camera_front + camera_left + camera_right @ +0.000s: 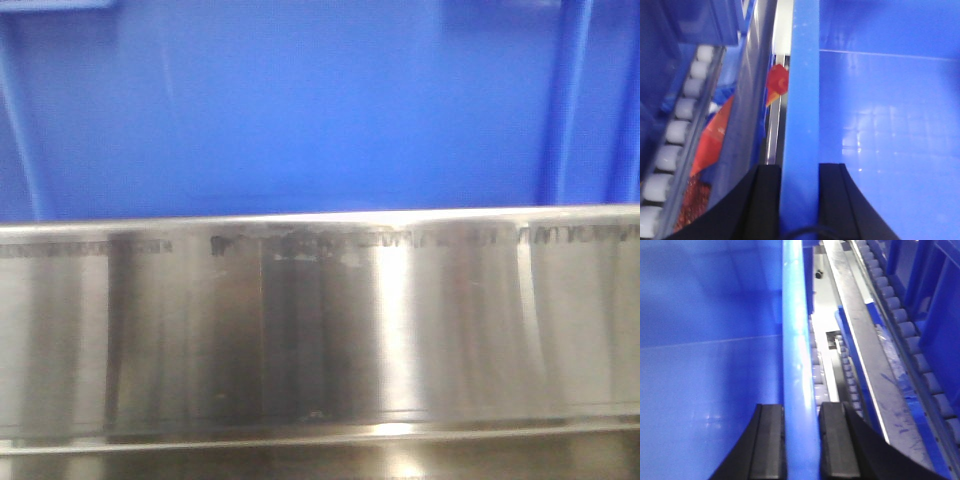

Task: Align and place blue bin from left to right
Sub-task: 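Open both grippers to release the bin's side walls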

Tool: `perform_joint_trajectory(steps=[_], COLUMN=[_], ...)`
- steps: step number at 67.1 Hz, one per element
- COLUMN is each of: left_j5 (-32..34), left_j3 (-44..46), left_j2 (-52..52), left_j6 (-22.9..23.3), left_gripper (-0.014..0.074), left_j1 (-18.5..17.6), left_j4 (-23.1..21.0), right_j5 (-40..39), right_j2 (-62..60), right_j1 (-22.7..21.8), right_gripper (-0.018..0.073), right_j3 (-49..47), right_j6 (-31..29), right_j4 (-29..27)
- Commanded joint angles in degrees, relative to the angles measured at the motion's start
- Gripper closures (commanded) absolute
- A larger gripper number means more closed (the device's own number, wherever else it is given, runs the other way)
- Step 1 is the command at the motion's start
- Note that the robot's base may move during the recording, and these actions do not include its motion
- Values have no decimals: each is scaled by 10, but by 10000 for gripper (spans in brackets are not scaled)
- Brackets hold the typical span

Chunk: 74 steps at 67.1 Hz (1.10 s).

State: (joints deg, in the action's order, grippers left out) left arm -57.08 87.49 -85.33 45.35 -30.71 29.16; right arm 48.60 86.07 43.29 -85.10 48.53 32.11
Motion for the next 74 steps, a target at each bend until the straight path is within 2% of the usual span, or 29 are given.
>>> perform_joint_trajectory(steps=[1, 19, 24, 29, 36, 40, 44, 51, 57, 74], left_j5=[67, 70, 70, 70, 70, 70, 69, 68, 61, 26], left_j3=[8, 8, 8, 8, 8, 8, 8, 8, 14, 62], left_j2=[1, 1, 1, 1, 1, 1, 1, 4, 5, 6], left_j6=[6, 6, 6, 6, 6, 6, 6, 6, 6, 6], left_gripper=[707, 707, 676, 590, 444, 337, 245, 109, 38, 38], left_j1=[-10, -10, -10, -10, -10, -10, -10, -10, -10, -10], left_j4=[-38, -39, -43, -43, -43, -43, -43, -43, -41, -39], right_j5=[-73, -71, -67, -63, -63, -63, -62, -61, -61, -61], right_j2=[-4, -5, -5, -5, -5, -5, -6, -16, -28, -63], right_j1=[8, 8, 8, 8, 8, 8, 8, 8, 8, 8], right_gripper=[638, 630, 612, 494, 216, 121, 80, 73, 74, 79], right_j3=[-12, -12, -12, -12, -12, -12, -12, -12, -12, -12], right_j6=[5, 5, 5, 5, 5, 5, 5, 5, 5, -14], right_j4=[-10, -10, -10, -10, -10, -10, -10, -10, -10, -8])
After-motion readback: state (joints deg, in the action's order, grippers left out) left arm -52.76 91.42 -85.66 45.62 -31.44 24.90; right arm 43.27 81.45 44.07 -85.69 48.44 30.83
